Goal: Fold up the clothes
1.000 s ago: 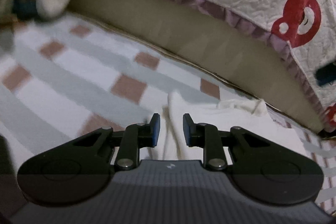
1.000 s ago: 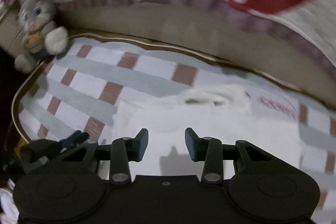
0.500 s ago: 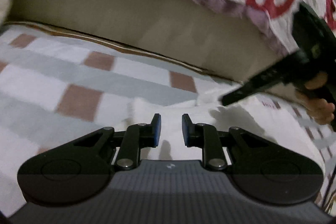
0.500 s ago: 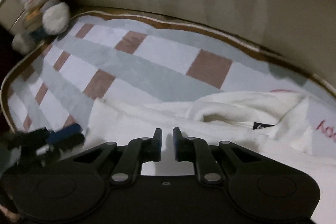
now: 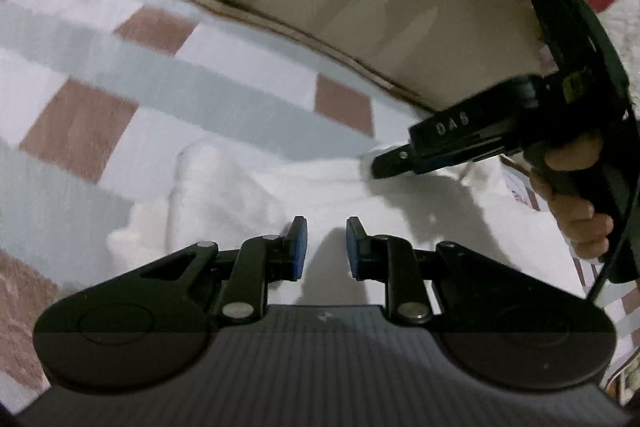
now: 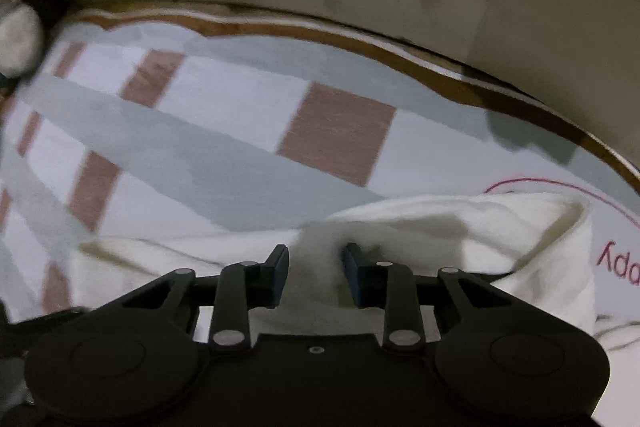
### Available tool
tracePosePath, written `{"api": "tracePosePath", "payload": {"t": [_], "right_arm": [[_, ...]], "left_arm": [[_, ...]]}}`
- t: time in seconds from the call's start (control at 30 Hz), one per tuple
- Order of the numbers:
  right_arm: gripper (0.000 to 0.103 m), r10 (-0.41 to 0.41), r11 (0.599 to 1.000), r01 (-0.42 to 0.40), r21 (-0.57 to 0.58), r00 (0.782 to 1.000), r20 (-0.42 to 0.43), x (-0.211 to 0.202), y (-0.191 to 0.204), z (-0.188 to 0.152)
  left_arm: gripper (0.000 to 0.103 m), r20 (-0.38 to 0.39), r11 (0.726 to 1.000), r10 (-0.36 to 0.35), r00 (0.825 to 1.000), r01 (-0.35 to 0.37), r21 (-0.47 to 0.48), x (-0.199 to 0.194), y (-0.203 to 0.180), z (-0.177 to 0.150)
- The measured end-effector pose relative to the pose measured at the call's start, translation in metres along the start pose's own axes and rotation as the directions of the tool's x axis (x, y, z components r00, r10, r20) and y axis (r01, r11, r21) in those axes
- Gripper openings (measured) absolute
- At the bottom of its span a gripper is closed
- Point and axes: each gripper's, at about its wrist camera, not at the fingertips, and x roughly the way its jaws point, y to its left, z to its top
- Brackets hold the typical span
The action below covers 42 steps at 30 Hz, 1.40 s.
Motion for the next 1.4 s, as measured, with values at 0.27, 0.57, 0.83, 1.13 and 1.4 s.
{"api": "tracePosePath", "payload": {"t": [0.27,0.57,0.83,1.13,1.4], "right_arm": [[0.008,0.007,0.997,0.005,-0.081,0.989,0.149,-0.011,0.003,-0.006],[0.022,-0.055,0.990,0.076,-0.123,0.984,0.168,-0.010,-0.021,-0.014],[0.029,-0.041,0.999,0.041,-0.002,0.998,0.048,-0.024,0.015,0.001],[0.033,-0.105,0.994,0.103,-0.041,0.993,-0.058,0.010,0.026,-0.006],[0.043,-0.187,0.976,0.182,-0.117,0.982,-0.038,0.019,0.040,-0.003]], "left_arm": [[0.021,0.010,0.998,-0.049,0.999,0.050,-0.045,-0.003,0.005,0.003],[0.021,-0.006,0.999,-0.035,0.999,0.035,-0.031,0.004,0.004,0.000],[0.021,-0.010,0.998,-0.042,0.999,0.041,-0.052,0.006,0.008,0.002],[0.021,-0.015,0.997,-0.043,0.999,0.042,-0.071,0.007,0.009,0.003],[0.021,-0.012,0.993,-0.037,0.999,0.036,-0.109,0.005,0.013,0.004]]}}
